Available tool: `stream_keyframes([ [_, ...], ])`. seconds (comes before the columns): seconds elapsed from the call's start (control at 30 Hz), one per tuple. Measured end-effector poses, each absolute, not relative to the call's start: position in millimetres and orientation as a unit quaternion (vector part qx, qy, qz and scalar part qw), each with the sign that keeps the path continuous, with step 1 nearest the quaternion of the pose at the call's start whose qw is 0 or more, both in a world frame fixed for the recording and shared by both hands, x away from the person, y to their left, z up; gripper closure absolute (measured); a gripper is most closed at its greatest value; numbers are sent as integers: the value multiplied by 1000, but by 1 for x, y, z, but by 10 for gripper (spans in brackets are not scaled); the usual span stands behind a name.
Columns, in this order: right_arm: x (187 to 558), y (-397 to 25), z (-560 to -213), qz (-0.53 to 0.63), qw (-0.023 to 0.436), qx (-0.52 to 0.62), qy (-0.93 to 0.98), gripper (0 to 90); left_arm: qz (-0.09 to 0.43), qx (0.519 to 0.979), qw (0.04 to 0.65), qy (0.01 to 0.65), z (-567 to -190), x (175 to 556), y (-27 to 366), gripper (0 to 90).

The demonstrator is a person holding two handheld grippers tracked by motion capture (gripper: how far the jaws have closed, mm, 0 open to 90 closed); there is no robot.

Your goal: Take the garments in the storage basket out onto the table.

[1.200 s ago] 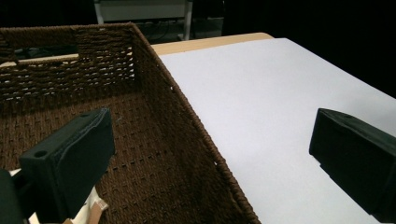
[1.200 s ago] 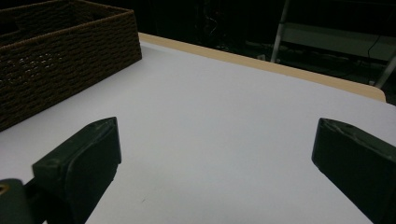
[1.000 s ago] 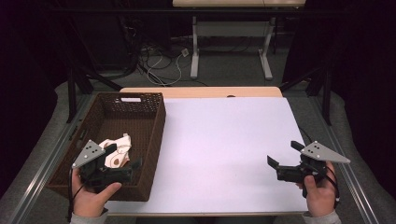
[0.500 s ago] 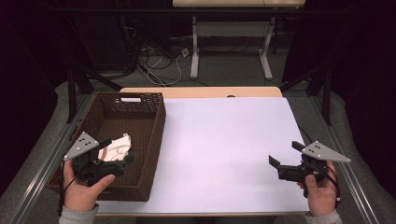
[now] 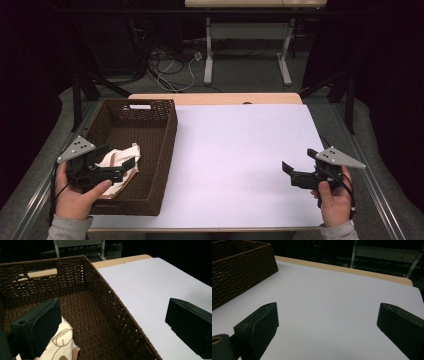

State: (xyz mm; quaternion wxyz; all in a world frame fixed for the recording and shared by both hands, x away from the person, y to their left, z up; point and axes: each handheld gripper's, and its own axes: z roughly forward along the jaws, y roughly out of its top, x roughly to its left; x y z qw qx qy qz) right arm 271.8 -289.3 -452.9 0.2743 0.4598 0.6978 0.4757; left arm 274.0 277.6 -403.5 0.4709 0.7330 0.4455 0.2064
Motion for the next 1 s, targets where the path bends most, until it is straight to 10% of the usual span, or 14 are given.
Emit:
stream_keyframes([
  [1.0,280,-270,-462,481,270,429,715,38,153,798,352,464,-423,316,300,155],
])
